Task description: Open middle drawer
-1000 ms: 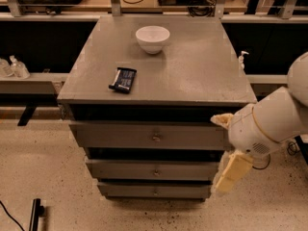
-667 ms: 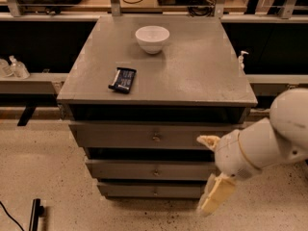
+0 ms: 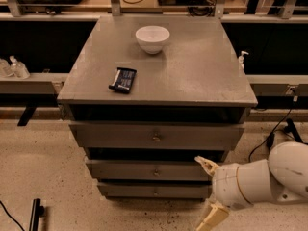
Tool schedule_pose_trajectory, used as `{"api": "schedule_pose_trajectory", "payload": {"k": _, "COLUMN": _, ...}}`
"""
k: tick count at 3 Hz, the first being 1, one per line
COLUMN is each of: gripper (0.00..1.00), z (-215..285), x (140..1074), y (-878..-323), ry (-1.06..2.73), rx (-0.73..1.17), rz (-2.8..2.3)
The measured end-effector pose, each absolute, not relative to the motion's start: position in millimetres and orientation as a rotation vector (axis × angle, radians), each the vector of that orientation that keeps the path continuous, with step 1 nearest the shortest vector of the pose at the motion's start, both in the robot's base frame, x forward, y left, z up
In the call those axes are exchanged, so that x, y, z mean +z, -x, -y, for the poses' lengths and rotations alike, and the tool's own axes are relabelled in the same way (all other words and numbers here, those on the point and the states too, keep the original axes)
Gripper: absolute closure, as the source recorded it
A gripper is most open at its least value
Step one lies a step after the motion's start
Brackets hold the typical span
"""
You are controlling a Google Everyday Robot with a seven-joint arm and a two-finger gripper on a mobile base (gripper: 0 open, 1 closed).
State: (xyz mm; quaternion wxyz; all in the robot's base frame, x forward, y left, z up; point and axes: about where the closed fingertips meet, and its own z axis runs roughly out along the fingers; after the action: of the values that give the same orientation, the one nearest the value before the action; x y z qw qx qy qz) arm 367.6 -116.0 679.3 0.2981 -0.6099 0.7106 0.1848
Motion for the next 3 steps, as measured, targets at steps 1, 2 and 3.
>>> {"api": "schedule_pose_trajectory", "payload": {"k": 1, "gripper": 0.0, "z": 113, "x": 668, "y": -371, "ry": 1.642, "rx": 0.494, "rz": -1.923}}
{"api": "schedule_pose_trajectory", "payload": {"k": 2, "gripper": 0.0, "z": 107, "x": 631, "y": -395, "ry": 1.678, "rx": 0.514, "rz": -1.92}}
{"api": "schedule_pose_trajectory", "payload": {"k": 3, "gripper": 0.0, "z": 107, "x": 564, "y": -410, "ry": 1.642, "rx": 0.564, "rz": -1.918}}
